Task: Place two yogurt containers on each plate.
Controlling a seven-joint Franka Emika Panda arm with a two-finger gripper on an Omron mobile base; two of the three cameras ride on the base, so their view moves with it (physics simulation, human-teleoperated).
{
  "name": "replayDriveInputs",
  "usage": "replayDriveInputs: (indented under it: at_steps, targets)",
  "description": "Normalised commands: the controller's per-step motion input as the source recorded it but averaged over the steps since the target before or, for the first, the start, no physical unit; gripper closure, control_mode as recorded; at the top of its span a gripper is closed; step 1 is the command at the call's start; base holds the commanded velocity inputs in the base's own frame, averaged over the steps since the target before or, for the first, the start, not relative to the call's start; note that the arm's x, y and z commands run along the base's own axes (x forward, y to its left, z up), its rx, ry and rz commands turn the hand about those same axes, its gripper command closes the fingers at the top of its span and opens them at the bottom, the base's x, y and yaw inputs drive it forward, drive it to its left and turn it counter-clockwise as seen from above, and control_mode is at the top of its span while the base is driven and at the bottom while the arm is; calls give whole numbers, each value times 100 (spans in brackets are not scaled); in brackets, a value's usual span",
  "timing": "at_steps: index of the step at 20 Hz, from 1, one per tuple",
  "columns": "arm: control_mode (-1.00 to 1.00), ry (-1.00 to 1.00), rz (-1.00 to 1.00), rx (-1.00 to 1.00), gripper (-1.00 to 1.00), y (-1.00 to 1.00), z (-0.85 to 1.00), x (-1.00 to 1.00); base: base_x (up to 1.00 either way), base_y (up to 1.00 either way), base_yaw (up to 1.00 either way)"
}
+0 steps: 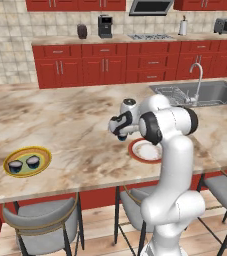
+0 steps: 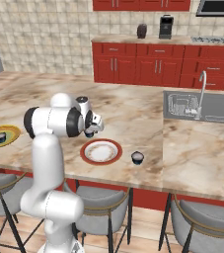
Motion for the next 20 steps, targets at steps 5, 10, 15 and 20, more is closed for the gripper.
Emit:
replayDriveInputs:
  at_steps: [5,10,15,20]
  targets:
    - [-100,1,0,0,-100,9,-11,22,0,0,0]
    - [-100,0,0,0,-100,4,-11,21,0,0,0]
    - [-100,0,0,0,-100,0,-11,11,0,0,0]
    - [-100,0,0,0,-100,0,0,0,0,0,0]
